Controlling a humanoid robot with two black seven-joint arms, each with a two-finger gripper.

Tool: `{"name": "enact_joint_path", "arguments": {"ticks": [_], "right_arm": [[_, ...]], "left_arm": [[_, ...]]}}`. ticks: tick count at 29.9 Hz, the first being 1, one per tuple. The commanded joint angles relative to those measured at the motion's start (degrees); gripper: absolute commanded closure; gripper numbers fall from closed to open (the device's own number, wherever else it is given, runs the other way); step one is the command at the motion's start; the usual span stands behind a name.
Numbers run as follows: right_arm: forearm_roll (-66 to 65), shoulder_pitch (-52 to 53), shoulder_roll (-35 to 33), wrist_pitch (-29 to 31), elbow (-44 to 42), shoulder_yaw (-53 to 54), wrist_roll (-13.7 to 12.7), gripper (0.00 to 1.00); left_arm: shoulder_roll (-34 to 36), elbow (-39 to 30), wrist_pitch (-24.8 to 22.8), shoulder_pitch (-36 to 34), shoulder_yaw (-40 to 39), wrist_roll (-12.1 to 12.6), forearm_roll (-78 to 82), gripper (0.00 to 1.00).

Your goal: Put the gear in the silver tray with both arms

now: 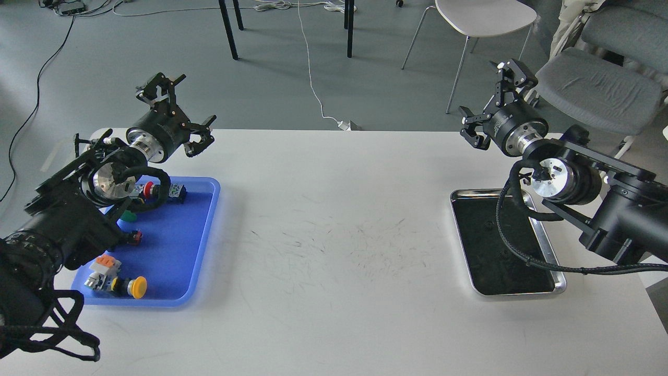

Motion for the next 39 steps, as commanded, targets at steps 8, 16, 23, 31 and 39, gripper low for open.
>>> {"name": "enact_joint_path", "arguments": {"ticks": [8,16,23,31,39], "right_arm": [[-0.3,0.3,0.9,-0.1,-2.8,1.1,0.0,0.01],[-0.4,1.4,6.1,-1.8,-10.0,2.5,0.0,0.01],[-0.4,1.6,6.8,-1.6,-10.3,2.9,-0.1,0.01],[-0.6,1.3,1.8,-1.5,-3.8,2.5,0.0,0.01],[-0.6,0.3,0.1,-1.5,-3.7,2.5,0.0,0.01]], "left_arm": [[-1.2,1.9,0.3,-0.3,0.0,-0.1,0.2,0.01],[-2.5,2.4,5.5,-2.5,0.1,0.0,0.6,0.01],[-3.0,1.8,4.6,-2.5,0.0,-0.1,0.6,0.01],[2.4,-7.2,-2.1,-2.0,4.2,-0.4,0.8,0.01],[6.2,-14.4,-1.7,2.0,6.6,-0.9,1.4,0.01]]}}
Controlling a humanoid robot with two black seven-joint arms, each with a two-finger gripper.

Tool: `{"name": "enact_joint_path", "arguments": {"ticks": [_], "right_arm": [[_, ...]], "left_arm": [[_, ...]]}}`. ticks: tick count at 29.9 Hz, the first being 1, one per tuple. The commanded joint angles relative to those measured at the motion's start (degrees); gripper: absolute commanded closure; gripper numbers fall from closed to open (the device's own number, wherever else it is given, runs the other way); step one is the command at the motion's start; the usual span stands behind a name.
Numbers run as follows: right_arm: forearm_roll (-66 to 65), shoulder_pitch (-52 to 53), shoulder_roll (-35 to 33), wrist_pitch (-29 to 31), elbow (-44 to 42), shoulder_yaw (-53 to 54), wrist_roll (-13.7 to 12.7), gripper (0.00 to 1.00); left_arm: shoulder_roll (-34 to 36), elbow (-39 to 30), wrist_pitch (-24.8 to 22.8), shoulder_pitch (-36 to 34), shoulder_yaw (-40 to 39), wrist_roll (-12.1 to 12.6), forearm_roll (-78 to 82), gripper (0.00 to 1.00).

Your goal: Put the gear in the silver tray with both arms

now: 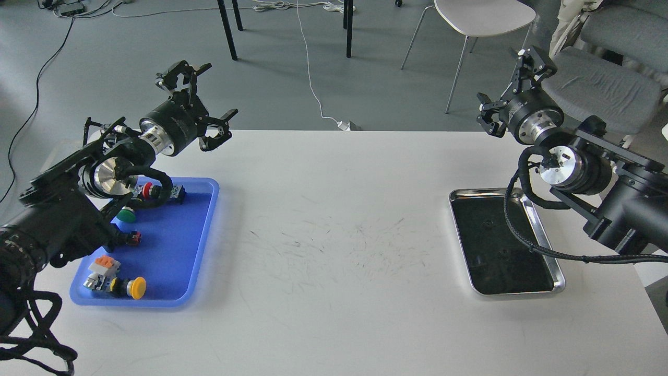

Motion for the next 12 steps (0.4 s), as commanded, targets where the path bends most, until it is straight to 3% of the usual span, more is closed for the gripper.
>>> {"name": "enact_joint_path", "arguments": {"ticks": [1,12], "right_arm": [[0.0,-0.3,-0.1,0.1,0.1,0.1,0.0,0.01],[0.0,-1.4,-0.2,0.3,0.4,0.4,0.0,0.01]], "left_arm": [[1.1,-0.6,0.7,0.9,0.4,-0.1,0.0,0.01],[0.7,0.2,3.1,0.3,-0.6,0.0,-0.3,0.01]]}}
